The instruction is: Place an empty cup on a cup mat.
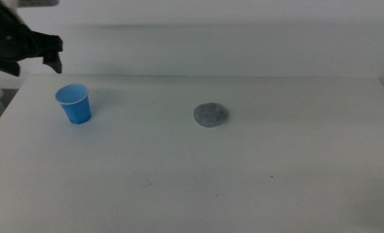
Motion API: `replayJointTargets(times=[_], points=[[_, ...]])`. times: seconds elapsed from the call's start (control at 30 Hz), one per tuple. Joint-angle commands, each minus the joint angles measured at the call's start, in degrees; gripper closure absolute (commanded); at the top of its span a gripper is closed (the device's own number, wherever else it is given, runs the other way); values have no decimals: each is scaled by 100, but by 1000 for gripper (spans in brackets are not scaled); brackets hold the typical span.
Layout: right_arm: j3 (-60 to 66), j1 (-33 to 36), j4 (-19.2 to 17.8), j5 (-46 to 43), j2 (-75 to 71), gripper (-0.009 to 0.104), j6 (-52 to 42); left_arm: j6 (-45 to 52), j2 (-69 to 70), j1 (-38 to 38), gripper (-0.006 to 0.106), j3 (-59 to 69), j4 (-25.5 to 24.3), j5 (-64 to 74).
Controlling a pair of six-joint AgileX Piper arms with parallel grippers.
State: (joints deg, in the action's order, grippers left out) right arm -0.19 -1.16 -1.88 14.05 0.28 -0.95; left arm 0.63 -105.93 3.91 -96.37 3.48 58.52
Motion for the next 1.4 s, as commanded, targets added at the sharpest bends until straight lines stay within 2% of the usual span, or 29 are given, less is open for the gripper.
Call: replayJointTargets(times=[0.0,0.23,0.43,0.53,0.63,0.7,0.8,0.83,1.03,1.17,1.37], points=[[19,-1,-31,-38,-28,2,-23,-63,-557,83,7,-605,80,319],[19,-1,-31,-38,-28,2,-23,253,-1893,289,7,-1952,372,883],[19,-1,-31,-38,-28,2,-23,406,-2528,300,7,-2083,542,827],[19,-1,-31,-38,-28,2,-23,419,-2744,300,13,-2083,631,827],[19,-1,-31,-38,-28,2,-23,511,-2855,311,32,-2083,701,908],[19,-1,-31,-38,-28,2,-23,486,-2865,322,53,-2083,794,935],[19,-1,-31,-38,-28,2,-23,339,-2794,336,93,-2083,1058,902],[19,-1,-31,-38,-28,2,-23,328,-2733,312,103,-2083,1130,917],[19,-1,-31,-38,-28,2,-23,226,-2235,-346,102,-2083,1198,1070],[19,-1,-31,-38,-28,2,-23,61,-2139,-1155,102,-2083,1449,1022],[19,-1,-31,-38,-28,2,-23,-341,-2353,-2237,102,-2097,1372,315]])
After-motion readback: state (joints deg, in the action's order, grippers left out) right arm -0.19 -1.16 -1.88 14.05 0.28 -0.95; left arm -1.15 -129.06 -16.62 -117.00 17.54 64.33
